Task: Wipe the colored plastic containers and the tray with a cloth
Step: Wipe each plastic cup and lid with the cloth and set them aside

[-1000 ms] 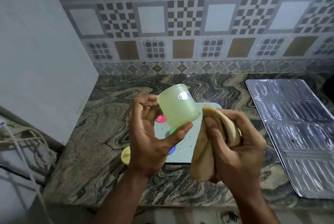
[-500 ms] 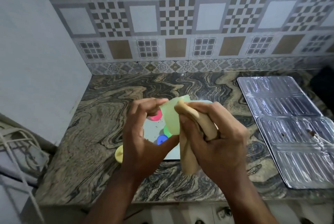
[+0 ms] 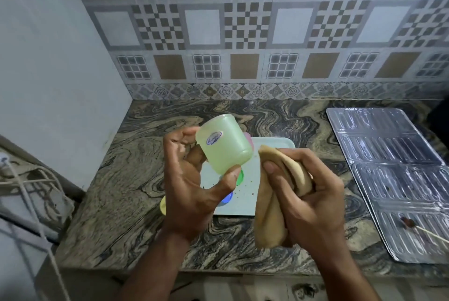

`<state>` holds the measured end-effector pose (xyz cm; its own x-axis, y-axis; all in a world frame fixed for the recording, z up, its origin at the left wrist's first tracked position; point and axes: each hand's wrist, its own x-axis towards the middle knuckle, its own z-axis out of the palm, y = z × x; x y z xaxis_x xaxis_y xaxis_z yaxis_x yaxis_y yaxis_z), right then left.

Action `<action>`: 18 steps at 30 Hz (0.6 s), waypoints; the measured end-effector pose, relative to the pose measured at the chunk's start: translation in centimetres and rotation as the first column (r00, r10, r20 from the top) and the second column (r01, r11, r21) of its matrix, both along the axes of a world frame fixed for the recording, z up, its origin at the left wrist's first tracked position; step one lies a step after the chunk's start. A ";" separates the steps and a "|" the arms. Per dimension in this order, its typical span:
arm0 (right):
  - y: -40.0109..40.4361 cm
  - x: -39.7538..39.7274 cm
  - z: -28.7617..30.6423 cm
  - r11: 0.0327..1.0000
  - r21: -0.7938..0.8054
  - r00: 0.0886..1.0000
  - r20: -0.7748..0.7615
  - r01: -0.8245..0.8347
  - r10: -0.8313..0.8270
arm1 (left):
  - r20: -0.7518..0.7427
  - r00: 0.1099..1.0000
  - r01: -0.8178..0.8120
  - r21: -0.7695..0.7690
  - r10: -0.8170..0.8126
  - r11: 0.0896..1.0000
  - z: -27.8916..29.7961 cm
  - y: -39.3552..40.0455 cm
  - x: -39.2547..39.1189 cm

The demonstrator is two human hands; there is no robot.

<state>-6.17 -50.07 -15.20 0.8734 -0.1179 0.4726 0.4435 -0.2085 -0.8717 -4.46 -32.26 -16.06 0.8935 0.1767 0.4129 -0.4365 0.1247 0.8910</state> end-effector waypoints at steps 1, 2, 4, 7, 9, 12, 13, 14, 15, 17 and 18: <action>0.1 -0.3 -0.1 0.999 0.049 1.000 0.023 0.016 -0.017 | 0.009 1.000 0.015 0.002 -0.015 1.000 0.1 -0.1 0.0; 0.3 -0.5 0.0 0.996 0.082 0.998 0.050 0.032 -0.037 | 0.019 0.999 0.040 0.009 -0.040 0.999 0.2 -0.2 0.0; 0.7 -0.9 0.3 0.995 0.084 0.993 0.101 0.048 -0.057 | 0.017 0.996 0.084 0.020 -0.084 0.996 0.2 -0.4 -0.1; 0.9 -1.0 0.8 0.997 0.044 0.991 0.118 0.061 -0.066 | 0.017 1.000 0.019 0.095 -0.021 0.995 -0.1 -0.1 0.2; 0.4 -0.9 1.1 0.996 0.007 0.988 0.130 0.087 -0.087 | 0.061 0.996 -0.082 0.258 0.069 0.963 -0.4 0.5 0.6; -0.1 -0.7 1.9 0.985 -0.122 0.981 0.166 0.120 -0.099 | 0.099 0.991 -0.119 0.398 0.086 0.910 -0.4 0.7 0.5; -0.1 -0.5 2.2 0.978 -0.164 0.979 0.177 0.131 -0.101 | 0.105 0.992 -0.106 0.396 0.070 0.912 -0.4 0.6 0.3; 0.0 -0.2 2.6 0.972 -0.186 0.976 0.189 0.142 -0.106 | 0.111 0.993 -0.090 0.373 0.052 0.924 -0.4 0.4 0.2; 0.1 0.1 3.0 0.972 -0.184 0.975 0.192 0.148 -0.112 | 0.113 0.993 -0.072 0.336 0.036 0.939 -0.3 0.2 0.0; 0.2 1.0 3.5 0.981 -0.135 0.979 0.173 0.136 -0.112 | 0.113 0.994 -0.039 0.268 0.008 0.963 -0.1 0.1 -0.1; 0.2 1.4 3.6 0.988 -0.106 0.983 0.154 0.113 -0.096 | 0.107 0.994 -0.024 0.247 -0.003 0.969 0.0 0.1 -0.1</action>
